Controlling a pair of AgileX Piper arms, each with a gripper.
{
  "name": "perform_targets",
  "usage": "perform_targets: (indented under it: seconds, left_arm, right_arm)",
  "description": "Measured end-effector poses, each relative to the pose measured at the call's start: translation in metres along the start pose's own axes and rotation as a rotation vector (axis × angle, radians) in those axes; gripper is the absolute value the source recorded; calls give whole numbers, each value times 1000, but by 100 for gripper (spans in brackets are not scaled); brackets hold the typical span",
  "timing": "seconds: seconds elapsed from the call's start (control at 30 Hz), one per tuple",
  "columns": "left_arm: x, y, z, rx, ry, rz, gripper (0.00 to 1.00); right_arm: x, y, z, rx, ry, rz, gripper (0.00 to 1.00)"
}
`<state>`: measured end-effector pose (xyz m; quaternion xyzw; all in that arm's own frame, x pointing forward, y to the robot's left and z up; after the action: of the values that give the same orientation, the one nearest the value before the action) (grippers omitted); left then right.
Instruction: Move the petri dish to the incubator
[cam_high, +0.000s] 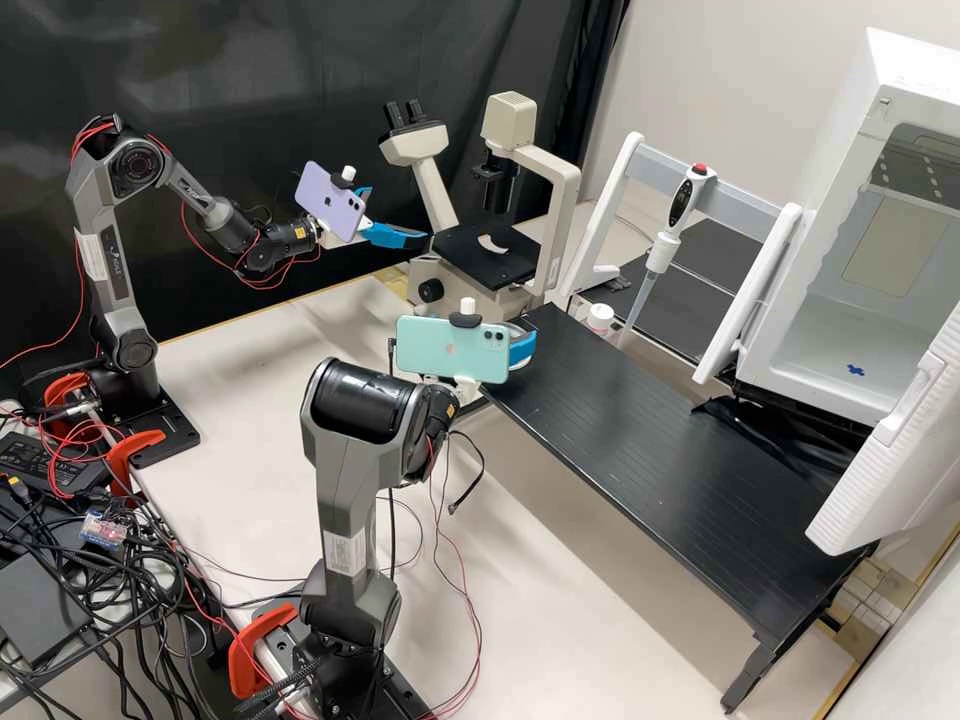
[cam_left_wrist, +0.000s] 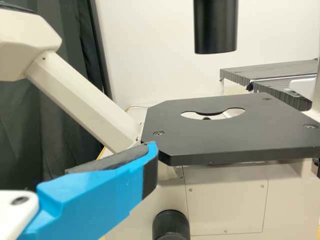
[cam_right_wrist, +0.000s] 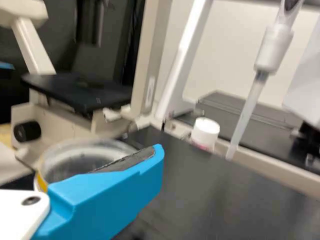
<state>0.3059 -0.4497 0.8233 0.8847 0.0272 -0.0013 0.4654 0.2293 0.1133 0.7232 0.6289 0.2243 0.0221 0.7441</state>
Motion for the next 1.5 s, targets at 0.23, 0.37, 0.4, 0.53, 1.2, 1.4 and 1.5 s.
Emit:
perform_targets:
  seconds: [0.23,0.37,0.4,0.53,1.2,1.4,1.5]
  left_arm:
    - [0,0,0,0,0,0,100]
    - [0,0,0,0,0,0,100]
    - [0,0,0,0,0,0,100]
    - [0,0,0,0,0,0,100]
    - [0,0,0,0,0,0,100]
    - [0,0,0,0,0,0,100]
    - [0,0,0,0,0,0,100]
  right_arm:
    - [5,-6,11,46,-32,-19,0]
    - [8,-5,16,85,-24,-27,0]
    - [8,-5,17,92,-23,-27,0]
    - [8,-3,19,111,-17,-31,0]
    - [10,2,21,128,-20,-23,0]
    - [11,4,21,140,-20,-15,0]
    - [11,5,22,147,-17,-17,0]
